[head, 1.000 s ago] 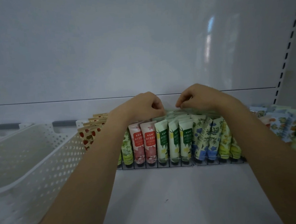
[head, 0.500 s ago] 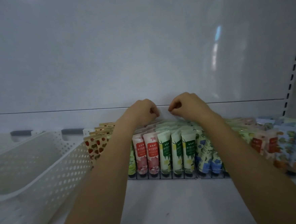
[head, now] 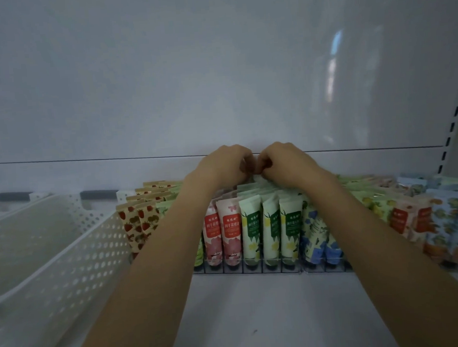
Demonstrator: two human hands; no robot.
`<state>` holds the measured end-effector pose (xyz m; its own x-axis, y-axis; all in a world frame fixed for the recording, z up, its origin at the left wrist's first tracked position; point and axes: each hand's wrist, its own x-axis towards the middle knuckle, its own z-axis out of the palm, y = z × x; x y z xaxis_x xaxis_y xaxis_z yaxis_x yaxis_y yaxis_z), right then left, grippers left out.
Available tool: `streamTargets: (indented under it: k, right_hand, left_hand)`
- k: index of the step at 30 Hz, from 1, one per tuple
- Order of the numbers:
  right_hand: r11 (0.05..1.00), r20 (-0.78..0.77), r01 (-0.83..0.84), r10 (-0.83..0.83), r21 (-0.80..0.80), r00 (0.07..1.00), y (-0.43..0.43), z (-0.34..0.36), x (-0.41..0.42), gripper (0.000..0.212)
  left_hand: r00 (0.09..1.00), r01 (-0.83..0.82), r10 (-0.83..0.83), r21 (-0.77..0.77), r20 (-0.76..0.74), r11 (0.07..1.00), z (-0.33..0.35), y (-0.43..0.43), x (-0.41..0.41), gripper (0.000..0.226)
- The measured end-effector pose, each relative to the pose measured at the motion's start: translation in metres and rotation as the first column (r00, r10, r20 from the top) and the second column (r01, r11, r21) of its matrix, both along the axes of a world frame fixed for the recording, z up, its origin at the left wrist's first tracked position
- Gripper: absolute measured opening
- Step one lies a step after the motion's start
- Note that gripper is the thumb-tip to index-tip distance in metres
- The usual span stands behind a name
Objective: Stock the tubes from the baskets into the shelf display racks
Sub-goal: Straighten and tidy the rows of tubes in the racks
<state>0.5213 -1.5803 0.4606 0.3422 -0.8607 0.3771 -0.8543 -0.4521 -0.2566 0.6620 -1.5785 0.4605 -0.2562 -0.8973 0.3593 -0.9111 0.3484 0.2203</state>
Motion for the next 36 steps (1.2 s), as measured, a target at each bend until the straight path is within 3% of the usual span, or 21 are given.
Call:
streamTargets:
  k: [3, 9, 16, 21, 26, 32, 36]
  right_hand:
    - [0.999, 0.053, -0.042, 0.043, -0.025, 0.998, 0.001, 0.006, -0.003, 0.026]
    - [0.996, -0.005, -0.070, 0.070, 0.060, 0.998, -0.001, -0.003, -0.002, 0.023]
    - [0.991, 0.161, -0.116, 0.103, 0.070, 0.982, -0.004, 0.016, -0.031, 0.021]
    - [0.978, 0.089, -0.113, 0.098, 0.178, 0.991, -0.006, 0.009, -0.038, 0.019]
    - [0.984, -0.005, -0.102, 0.103, 0.143, 0.995, -0.011, 0.003, -0.029, 0.019]
    - [0.988, 0.065, -0.128, 0.122, 0.090, 0.990, -0.008, 0.011, -0.037, 0.024]
    - [0.980, 0.028, -0.128, 0.126, 0.149, 0.992, -0.007, 0.007, -0.034, 0.017]
  left_hand:
    - [1.000, -0.022, 0.022, -0.019, 0.006, 1.000, 0.000, 0.000, -0.002, 0.012]
    - [1.000, -0.009, 0.009, -0.010, -0.026, 1.000, -0.001, 0.001, -0.003, 0.018]
    - [1.000, 0.012, -0.012, -0.022, -0.004, 1.000, -0.004, -0.003, -0.001, 0.018]
    - [1.000, 0.021, -0.021, -0.012, -0.023, 1.000, -0.004, -0.002, -0.001, 0.018]
    - [0.999, 0.031, -0.031, 0.002, -0.025, 1.000, -0.004, -0.001, 0.000, 0.016]
    - [0.998, 0.064, -0.065, 0.041, 0.020, 0.997, -0.002, 0.000, -0.003, 0.023]
    - [0.997, 0.069, -0.071, 0.065, 0.030, 0.996, -0.002, 0.000, -0.003, 0.024]
